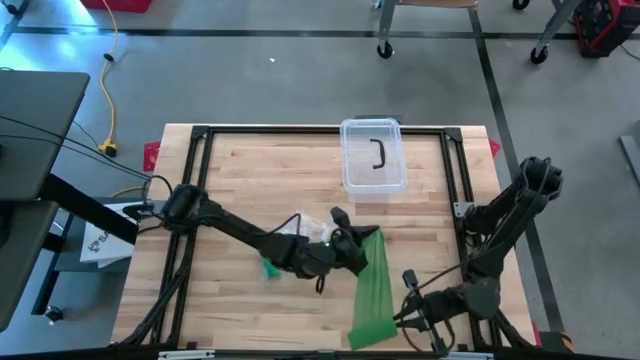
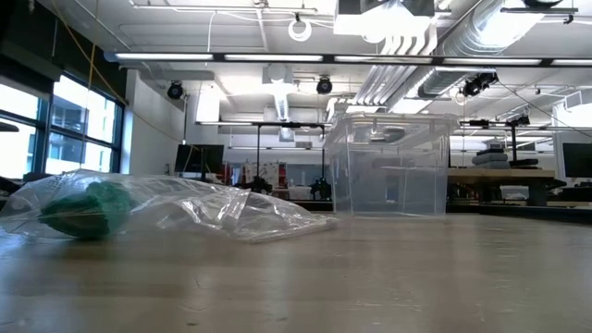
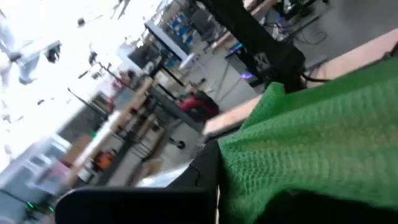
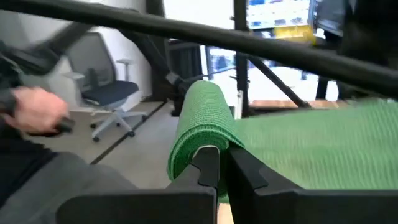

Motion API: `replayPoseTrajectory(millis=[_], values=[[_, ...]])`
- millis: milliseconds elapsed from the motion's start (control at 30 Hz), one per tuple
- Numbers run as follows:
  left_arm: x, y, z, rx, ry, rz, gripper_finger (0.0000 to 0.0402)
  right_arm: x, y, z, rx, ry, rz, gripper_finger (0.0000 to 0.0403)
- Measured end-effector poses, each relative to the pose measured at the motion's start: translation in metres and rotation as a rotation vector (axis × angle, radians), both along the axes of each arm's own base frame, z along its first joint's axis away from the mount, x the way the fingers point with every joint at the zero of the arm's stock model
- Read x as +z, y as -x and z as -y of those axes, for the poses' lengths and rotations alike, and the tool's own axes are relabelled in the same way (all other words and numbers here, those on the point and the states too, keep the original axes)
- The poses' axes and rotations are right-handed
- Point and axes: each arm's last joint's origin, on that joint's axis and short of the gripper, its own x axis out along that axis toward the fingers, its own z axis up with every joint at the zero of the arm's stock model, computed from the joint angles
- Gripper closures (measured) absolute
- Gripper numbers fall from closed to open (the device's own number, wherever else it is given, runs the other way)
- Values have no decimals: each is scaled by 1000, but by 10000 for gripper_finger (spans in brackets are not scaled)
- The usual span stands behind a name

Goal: Roll bandage
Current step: Roll the green bandage

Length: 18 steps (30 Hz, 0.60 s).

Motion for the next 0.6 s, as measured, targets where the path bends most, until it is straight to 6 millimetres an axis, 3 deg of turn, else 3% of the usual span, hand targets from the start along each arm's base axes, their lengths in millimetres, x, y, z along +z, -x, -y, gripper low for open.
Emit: replayPoseTrajectory(millis=[233, 467, 600], values=[[48, 32, 26, -85, -63, 44, 401, -18, -9, -2, -168, -10, -45, 402], [78, 66, 83, -222, -80, 94, 401, -23, -27, 16, -323, -49, -84, 402], [91, 84, 107, -204, -142, 78, 401, -22, -34, 22, -351, -54, -73, 402]])
